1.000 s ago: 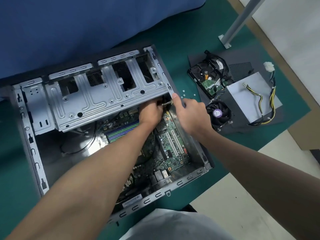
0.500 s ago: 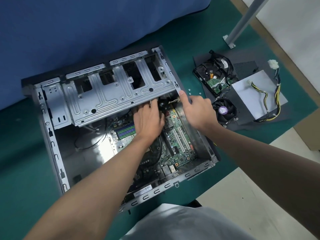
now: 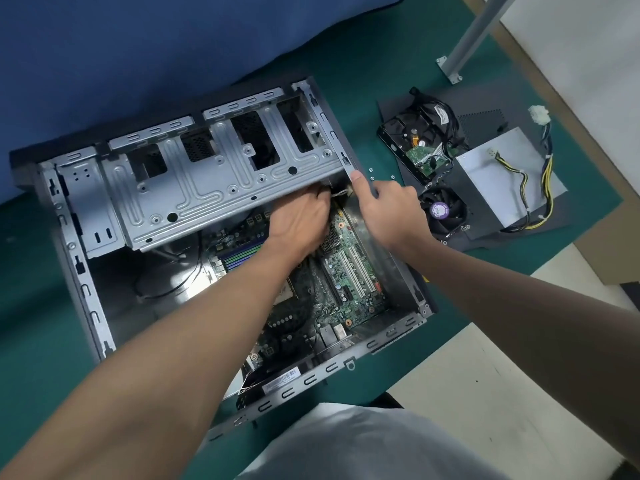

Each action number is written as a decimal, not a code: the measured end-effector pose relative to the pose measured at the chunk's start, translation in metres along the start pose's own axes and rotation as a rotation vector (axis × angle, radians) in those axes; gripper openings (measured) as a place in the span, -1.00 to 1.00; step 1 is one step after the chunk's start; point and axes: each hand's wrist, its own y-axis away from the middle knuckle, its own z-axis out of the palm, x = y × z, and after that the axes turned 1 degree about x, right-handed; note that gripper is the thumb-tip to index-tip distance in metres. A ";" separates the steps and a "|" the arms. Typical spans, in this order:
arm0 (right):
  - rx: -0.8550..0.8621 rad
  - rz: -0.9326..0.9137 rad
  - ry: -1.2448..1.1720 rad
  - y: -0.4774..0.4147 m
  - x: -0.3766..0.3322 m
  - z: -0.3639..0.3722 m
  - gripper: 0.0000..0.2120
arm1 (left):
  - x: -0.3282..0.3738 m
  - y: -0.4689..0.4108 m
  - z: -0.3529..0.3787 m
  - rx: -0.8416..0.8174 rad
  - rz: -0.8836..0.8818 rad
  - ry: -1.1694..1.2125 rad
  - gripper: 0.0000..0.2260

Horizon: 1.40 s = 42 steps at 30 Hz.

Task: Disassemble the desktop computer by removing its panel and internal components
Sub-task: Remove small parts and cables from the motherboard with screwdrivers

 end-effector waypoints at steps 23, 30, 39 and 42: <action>0.024 -0.043 -0.036 -0.005 0.004 0.002 -0.49 | -0.003 -0.027 0.030 -0.139 -0.178 0.390 -0.84; 0.012 -0.049 -0.065 -0.005 0.004 0.002 -0.50 | -0.004 -0.028 0.040 -0.102 -0.213 0.332 -0.79; -0.003 -0.069 -0.069 -0.005 0.006 0.000 -0.49 | 0.003 -0.039 0.030 -0.325 -0.455 0.555 -0.69; 0.010 -0.067 -0.072 -0.005 0.005 0.002 -0.51 | 0.002 -0.040 0.034 -0.310 -0.484 0.552 -0.67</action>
